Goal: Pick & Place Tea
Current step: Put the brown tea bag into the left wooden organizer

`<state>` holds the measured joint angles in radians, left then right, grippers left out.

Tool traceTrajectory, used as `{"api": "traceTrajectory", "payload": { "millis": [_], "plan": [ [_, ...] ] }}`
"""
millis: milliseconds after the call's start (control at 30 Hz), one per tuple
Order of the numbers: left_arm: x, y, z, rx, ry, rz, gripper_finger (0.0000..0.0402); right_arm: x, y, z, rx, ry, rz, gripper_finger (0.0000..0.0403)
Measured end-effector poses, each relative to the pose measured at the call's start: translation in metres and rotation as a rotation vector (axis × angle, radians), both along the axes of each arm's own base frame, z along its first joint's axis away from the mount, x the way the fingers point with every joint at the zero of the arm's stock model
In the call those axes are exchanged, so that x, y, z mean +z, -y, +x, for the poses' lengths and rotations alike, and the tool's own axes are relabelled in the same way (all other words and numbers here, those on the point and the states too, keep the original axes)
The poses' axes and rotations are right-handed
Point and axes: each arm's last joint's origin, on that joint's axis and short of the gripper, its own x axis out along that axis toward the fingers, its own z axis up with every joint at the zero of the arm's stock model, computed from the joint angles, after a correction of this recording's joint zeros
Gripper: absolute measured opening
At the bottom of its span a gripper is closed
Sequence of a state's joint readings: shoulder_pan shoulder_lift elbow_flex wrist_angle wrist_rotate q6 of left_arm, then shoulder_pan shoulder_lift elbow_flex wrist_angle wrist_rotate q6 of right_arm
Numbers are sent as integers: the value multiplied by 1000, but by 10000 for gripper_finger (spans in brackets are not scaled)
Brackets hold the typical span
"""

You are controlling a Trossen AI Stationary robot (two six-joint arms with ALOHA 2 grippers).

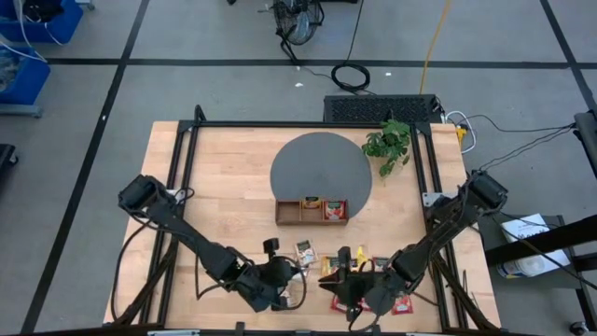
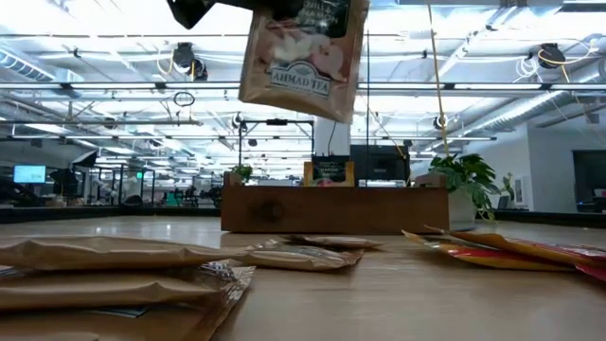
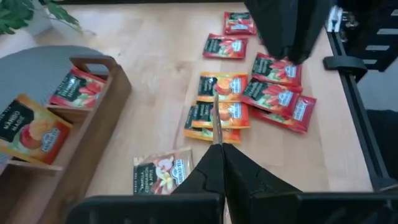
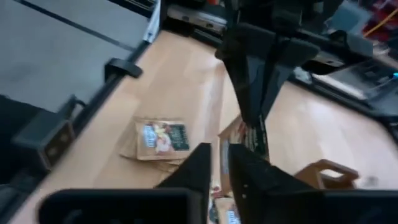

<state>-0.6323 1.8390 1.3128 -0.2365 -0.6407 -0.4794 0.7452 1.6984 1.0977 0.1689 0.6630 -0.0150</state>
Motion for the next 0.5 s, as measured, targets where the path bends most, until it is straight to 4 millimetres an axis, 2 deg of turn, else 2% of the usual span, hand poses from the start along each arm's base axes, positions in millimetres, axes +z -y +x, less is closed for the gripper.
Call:
{"api": "traceTrajectory", "payload": {
  "millis": [133,267,367,500],
  "plan": [
    [1,2,0,-8,15,4,1,6,15,5,-10,-45,65,109],
    [2,2,1,-12,22,4,1,2,32,16,-36,-103,120,163],
    [2,2,1,-20,22,4,1,-1,48,25,-54,-147,146,187],
    [-1,3,4,-22,31,4,1,0,67,35,-40,-197,220,200]
  ]
}}
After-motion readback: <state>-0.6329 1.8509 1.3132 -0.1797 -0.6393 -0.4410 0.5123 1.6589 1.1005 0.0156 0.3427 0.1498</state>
